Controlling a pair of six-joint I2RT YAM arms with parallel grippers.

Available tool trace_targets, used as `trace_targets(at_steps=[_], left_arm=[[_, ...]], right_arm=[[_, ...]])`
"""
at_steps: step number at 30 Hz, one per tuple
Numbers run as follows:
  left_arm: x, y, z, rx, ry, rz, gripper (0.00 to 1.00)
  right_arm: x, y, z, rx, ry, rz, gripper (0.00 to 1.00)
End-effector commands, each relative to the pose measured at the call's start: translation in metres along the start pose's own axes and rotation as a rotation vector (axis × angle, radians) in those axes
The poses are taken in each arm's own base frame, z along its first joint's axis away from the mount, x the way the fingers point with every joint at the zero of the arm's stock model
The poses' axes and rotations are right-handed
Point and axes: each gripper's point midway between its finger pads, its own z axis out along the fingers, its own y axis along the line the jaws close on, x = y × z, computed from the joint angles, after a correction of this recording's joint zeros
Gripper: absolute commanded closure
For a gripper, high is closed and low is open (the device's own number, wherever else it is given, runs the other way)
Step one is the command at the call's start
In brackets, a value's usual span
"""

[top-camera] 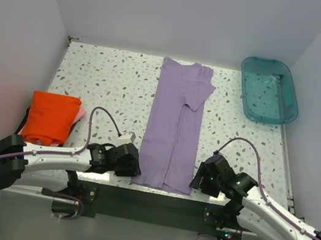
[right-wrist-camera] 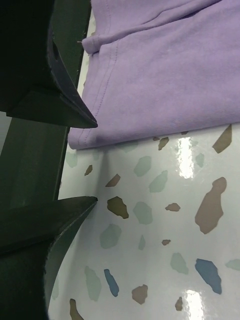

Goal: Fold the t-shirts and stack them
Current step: Fold the tshirt

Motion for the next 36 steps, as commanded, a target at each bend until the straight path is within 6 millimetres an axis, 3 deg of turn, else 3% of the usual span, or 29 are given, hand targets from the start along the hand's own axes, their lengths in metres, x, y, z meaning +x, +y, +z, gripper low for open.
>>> trace_targets(at_steps=[1, 10, 25, 29, 33, 36], left_arm=[[0.025, 0.046, -0.003, -0.152, 0.084, -0.002, 0.51], [0.036, 0.052, -0.003, -0.162, 0.113, -0.004, 0.51], [0.056, 0.062, 0.002, -0.193, 0.157, -0.009, 0.56], [0.06, 0.065, 0.005, -0.194, 0.164, -0.009, 0.6], [0.061, 0.059, 0.007, -0.17, 0.164, 0.023, 0.71], [0.063, 0.053, 0.002, -0.164, 0.157, 0.047, 0.81]], right_arm=[[0.023, -0.014, 0.005, 0.056, 0.081, 0.027, 0.4], [0.038, -0.009, 0.017, 0.075, 0.101, 0.01, 0.4], [0.054, -0.028, 0.025, 0.105, 0.135, 0.046, 0.45], [0.056, -0.031, 0.029, 0.108, 0.136, 0.048, 0.58], [0.05, -0.029, 0.025, 0.114, 0.116, 0.019, 0.83], [0.039, -0.021, 0.011, 0.105, 0.087, -0.028, 0.97]])
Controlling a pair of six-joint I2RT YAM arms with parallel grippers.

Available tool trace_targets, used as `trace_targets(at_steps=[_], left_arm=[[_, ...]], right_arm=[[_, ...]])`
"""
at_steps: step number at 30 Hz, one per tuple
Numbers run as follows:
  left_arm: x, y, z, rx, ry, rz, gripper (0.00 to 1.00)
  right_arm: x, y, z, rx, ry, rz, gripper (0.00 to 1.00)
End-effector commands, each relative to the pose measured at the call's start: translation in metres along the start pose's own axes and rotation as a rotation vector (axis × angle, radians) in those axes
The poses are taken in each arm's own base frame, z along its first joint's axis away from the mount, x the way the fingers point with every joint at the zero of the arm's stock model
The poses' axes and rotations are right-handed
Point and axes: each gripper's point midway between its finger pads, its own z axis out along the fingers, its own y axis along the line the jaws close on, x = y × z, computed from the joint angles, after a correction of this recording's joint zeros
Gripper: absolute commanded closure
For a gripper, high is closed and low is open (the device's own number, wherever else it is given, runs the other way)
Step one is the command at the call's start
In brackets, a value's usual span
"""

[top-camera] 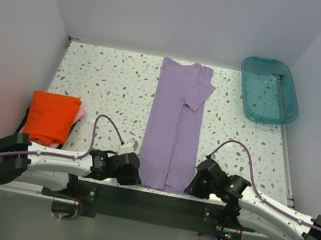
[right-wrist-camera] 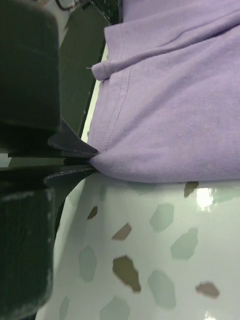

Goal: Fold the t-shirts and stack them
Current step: Fold the tshirt

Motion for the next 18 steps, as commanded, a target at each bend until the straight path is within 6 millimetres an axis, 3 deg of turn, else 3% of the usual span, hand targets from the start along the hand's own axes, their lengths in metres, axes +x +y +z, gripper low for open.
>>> trace_targets(at_steps=[1, 6, 11, 15, 18], left_arm=[[0.026, 0.06, -0.002, -0.209, 0.065, 0.094, 0.83], [0.035, 0.049, -0.007, -0.184, 0.056, 0.1, 1.0], [0.038, 0.028, -0.015, -0.176, 0.03, 0.133, 1.0], [0.015, 0.0, -0.021, -0.114, -0.048, 0.151, 1.0], [-0.01, -0.019, -0.022, -0.078, -0.081, 0.154, 1.0]], right_arm=[[0.003, -0.048, -0.011, 0.195, -0.002, -0.085, 1.0], [0.013, -0.048, -0.02, 0.148, 0.03, -0.104, 1.0], [0.012, -0.049, -0.032, 0.136, 0.008, -0.136, 1.0], [-0.001, -0.032, -0.038, 0.105, -0.041, -0.16, 1.0], [-0.022, -0.01, -0.043, 0.09, -0.128, -0.171, 1.0]])
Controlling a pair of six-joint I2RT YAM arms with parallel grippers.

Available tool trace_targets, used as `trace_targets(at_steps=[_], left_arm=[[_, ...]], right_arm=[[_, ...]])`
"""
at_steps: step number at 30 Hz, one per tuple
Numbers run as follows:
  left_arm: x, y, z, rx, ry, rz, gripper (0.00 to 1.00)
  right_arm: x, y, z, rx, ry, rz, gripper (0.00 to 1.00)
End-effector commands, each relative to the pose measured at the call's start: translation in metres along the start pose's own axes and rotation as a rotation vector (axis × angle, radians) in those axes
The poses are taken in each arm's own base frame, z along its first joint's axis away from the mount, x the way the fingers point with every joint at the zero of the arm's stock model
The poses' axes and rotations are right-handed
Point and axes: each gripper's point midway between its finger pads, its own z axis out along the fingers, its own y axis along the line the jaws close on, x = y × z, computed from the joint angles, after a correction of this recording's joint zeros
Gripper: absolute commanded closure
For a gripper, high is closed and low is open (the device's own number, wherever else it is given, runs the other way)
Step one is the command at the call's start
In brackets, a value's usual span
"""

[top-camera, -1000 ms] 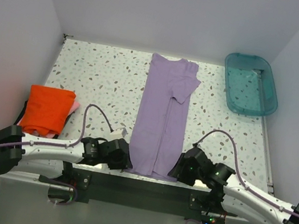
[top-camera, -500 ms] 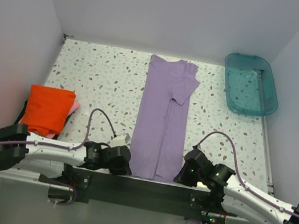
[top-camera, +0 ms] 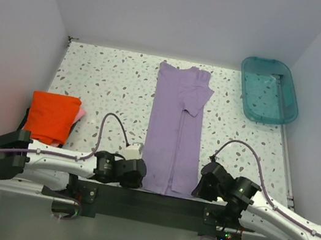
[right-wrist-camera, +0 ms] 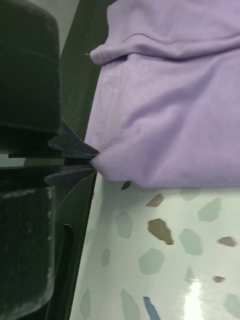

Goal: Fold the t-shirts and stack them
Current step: Fold the tshirt

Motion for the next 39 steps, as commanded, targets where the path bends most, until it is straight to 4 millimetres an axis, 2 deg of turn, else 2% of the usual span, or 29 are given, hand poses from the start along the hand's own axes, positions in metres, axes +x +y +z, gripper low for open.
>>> trace_targets(at_steps=[1, 2, 3, 4, 5, 6, 7, 8, 9, 10, 12, 13, 14, 15, 16, 17, 18, 19, 20, 21, 22, 24, 27, 31, 35, 39], left_arm=[[-0.038, -0.008, -0.005, -0.017, -0.069, 0.025, 1.0], [-0.046, -0.011, -0.005, -0.005, -0.08, 0.05, 1.0], [-0.053, -0.016, -0.003, 0.006, -0.083, 0.045, 1.0], [-0.068, -0.023, -0.004, 0.017, -0.109, 0.024, 1.0], [-0.076, -0.025, -0.004, 0.019, -0.121, 0.04, 1.0], [-0.083, -0.025, 0.0, 0.001, -0.134, 0.038, 1.0], [-0.099, -0.03, -0.001, 0.004, -0.159, 0.013, 1.0], [-0.107, -0.031, 0.0, -0.002, -0.166, 0.016, 1.0], [-0.114, -0.032, 0.004, -0.007, -0.175, 0.01, 1.0], [-0.13, -0.034, 0.004, -0.007, -0.202, -0.016, 1.0], [-0.144, -0.034, 0.011, -0.014, -0.215, -0.028, 1.0], [-0.162, -0.037, 0.01, -0.011, -0.24, -0.051, 1.0], [-0.17, -0.037, 0.011, -0.019, -0.251, -0.053, 1.0], [-0.177, -0.036, 0.018, -0.039, -0.254, -0.061, 1.0], [-0.193, -0.041, 0.016, -0.028, -0.278, -0.085, 1.0], [-0.2, -0.042, 0.018, -0.027, -0.284, -0.088, 1.0], [-0.207, -0.042, 0.024, -0.036, -0.289, -0.097, 1.0], [-0.222, -0.045, 0.023, -0.026, -0.312, -0.116, 1.0], [-0.23, -0.046, 0.025, -0.025, -0.322, -0.12, 1.0], [-0.239, -0.042, 0.032, -0.039, -0.324, -0.137, 1.0], [-0.251, -0.048, 0.031, -0.026, -0.341, -0.141, 1.0], [-0.267, -0.047, 0.038, -0.036, -0.352, -0.154, 1.0], [-0.28, -0.043, 0.049, -0.051, -0.348, -0.159, 1.0], [-0.304, -0.045, 0.056, -0.041, -0.368, -0.161, 1.0], [-0.315, -0.041, 0.063, -0.052, -0.361, -0.162, 1.0], [-0.325, -0.039, 0.062, -0.038, -0.372, -0.163, 1.0]], right_arm=[[-0.036, 0.021, -0.013, 0.006, -0.138, -0.04, 1.0], [-0.044, 0.026, -0.014, 0.002, -0.166, -0.051, 1.0], [-0.056, 0.04, -0.019, -0.019, -0.203, -0.054, 1.0], [-0.061, 0.042, -0.015, 0.018, -0.207, -0.067, 1.0], [-0.072, 0.043, -0.016, 0.048, -0.252, -0.073, 1.0], [-0.085, 0.057, -0.022, 0.033, -0.29, -0.084, 1.0], [-0.092, 0.058, -0.018, 0.076, -0.303, -0.1, 1.0], [-0.104, 0.059, -0.019, 0.105, -0.35, -0.111, 1.0], [-0.118, 0.07, -0.026, 0.098, -0.388, -0.11, 1.0], [-0.126, 0.073, -0.021, 0.125, -0.401, -0.118, 1.0], [-0.153, 0.081, -0.029, 0.148, -0.473, -0.119, 1.0], [-0.164, 0.087, -0.029, 0.138, -0.494, -0.108, 1.0], [-0.178, 0.082, -0.023, 0.163, -0.499, -0.081, 1.0], [-0.192, 0.093, -0.023, 0.123, -0.518, -0.089, 1.0], [-0.202, 0.093, -0.02, 0.12, -0.523, -0.081, 1.0], [-0.215, 0.085, -0.011, 0.163, -0.523, -0.081, 1.0], [-0.227, 0.088, -0.011, 0.163, -0.539, -0.073, 1.0], [-0.237, 0.091, -0.006, 0.157, -0.552, -0.067, 1.0], [-0.247, 0.087, -0.003, 0.172, -0.562, -0.067, 1.0], [-0.258, 0.091, 0.004, 0.17, -0.575, -0.063, 1.0], [-0.263, 0.091, 0.008, 0.168, -0.579, -0.061, 1.0], [-0.277, 0.088, 0.02, 0.171, -0.581, -0.039, 1.0], [-0.293, 0.087, 0.03, 0.151, -0.584, -0.008, 1.0], [-0.304, 0.084, 0.046, 0.141, -0.564, 0.004, 1.0], [-0.314, 0.084, 0.047, 0.131, -0.57, 0.016, 1.0], [-0.325, 0.087, 0.036, 0.097, -0.604, 0.032, 1.0]])
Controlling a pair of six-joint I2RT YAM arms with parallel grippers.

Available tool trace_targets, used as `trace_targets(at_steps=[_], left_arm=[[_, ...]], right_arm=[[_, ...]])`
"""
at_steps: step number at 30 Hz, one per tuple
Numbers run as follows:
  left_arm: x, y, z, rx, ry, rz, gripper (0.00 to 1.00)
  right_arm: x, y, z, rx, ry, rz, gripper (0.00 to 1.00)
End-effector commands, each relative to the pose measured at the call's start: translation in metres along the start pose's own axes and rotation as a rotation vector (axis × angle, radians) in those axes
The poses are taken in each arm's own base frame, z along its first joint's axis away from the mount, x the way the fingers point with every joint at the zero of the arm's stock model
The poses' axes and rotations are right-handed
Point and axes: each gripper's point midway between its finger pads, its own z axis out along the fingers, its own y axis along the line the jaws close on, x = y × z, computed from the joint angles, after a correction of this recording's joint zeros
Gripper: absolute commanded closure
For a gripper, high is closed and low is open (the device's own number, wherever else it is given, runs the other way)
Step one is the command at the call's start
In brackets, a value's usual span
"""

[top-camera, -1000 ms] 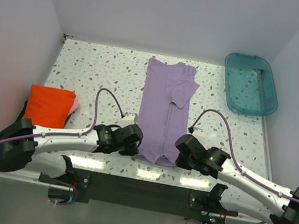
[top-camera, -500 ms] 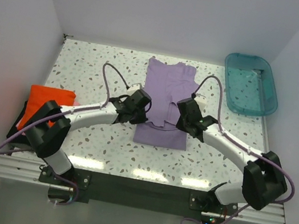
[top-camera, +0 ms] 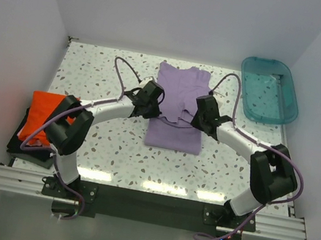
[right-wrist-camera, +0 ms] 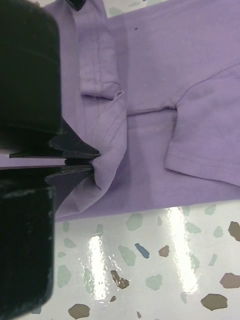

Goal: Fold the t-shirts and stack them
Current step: Fold the tshirt

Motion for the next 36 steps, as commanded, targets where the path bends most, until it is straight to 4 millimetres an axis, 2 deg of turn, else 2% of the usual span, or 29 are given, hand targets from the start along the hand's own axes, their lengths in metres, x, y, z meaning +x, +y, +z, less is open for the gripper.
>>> trace_targets(at_steps=[1, 6, 12, 14, 15, 16, 17, 18, 19, 20, 22, 23, 25, 26, 28, 29, 30, 32, 36], left_arm=[[-0.028, -0.022, -0.003, 0.078, -0.055, 0.01, 1.0], [-0.04, -0.028, -0.001, 0.087, -0.068, 0.013, 1.0], [-0.052, -0.027, 0.013, 0.086, -0.065, 0.007, 1.0], [-0.056, -0.028, 0.021, 0.105, -0.067, 0.014, 1.0], [-0.061, -0.029, 0.023, 0.12, -0.068, 0.011, 1.0], [-0.064, -0.029, 0.027, 0.135, -0.072, 0.033, 0.98], [-0.066, -0.035, 0.033, 0.171, -0.071, 0.047, 0.86], [-0.074, -0.036, 0.035, 0.175, -0.086, 0.048, 0.77], [-0.078, -0.035, 0.036, 0.18, -0.095, 0.072, 0.71], [-0.084, -0.04, 0.035, 0.207, -0.11, 0.081, 0.63], [-0.091, -0.037, 0.032, 0.208, -0.13, 0.089, 0.56], [-0.098, -0.04, 0.023, 0.223, -0.153, 0.088, 0.53], [-0.099, -0.031, 0.018, 0.203, -0.167, 0.084, 0.51], [-0.104, -0.03, 0.01, 0.198, -0.188, 0.083, 0.51], [-0.1, -0.018, 0.007, 0.157, -0.186, 0.074, 0.51], [-0.1, -0.015, 0.004, 0.141, -0.19, 0.071, 0.51], [-0.096, -0.009, 0.004, 0.124, -0.183, 0.066, 0.53], [-0.085, -0.007, 0.002, 0.117, -0.155, 0.05, 0.61], [-0.053, -0.012, 0.007, 0.115, -0.112, 0.076, 0.81]], right_arm=[[-0.045, 0.022, -0.009, -0.088, -0.12, 0.046, 1.0], [-0.063, 0.028, -0.009, -0.102, -0.135, 0.055, 1.0], [-0.08, 0.023, 0.003, -0.111, -0.125, 0.089, 1.0], [-0.077, 0.021, 0.015, -0.112, -0.09, 0.085, 1.0], [-0.081, 0.024, 0.019, -0.118, -0.087, 0.086, 0.93], [-0.078, 0.019, 0.031, -0.104, -0.066, 0.082, 0.76], [-0.077, 0.022, 0.036, -0.12, -0.045, 0.08, 0.64], [-0.084, 0.027, 0.038, -0.134, -0.044, 0.078, 0.57], [-0.081, 0.023, 0.048, -0.124, -0.019, 0.079, 0.44], [-0.084, 0.024, 0.05, -0.127, -0.012, 0.064, 0.42], [-0.093, 0.028, 0.046, -0.128, -0.001, 0.048, 0.35], [-0.095, 0.029, 0.045, -0.13, -0.002, 0.036, 0.34], [-0.098, 0.027, 0.039, -0.119, -0.013, 0.03, 0.34], [-0.094, 0.025, 0.033, -0.124, -0.014, 0.025, 0.34], [-0.086, 0.027, 0.029, -0.133, -0.016, 0.016, 0.35], [-0.071, 0.022, 0.029, -0.119, 0.005, 0.008, 0.35], [-0.071, 0.025, 0.025, -0.132, -0.012, 0.006, 0.36], [-0.049, 0.028, 0.024, -0.134, 0.012, -0.014, 0.38], [-0.031, 0.041, 0.025, -0.163, 0.023, -0.037, 0.48]])
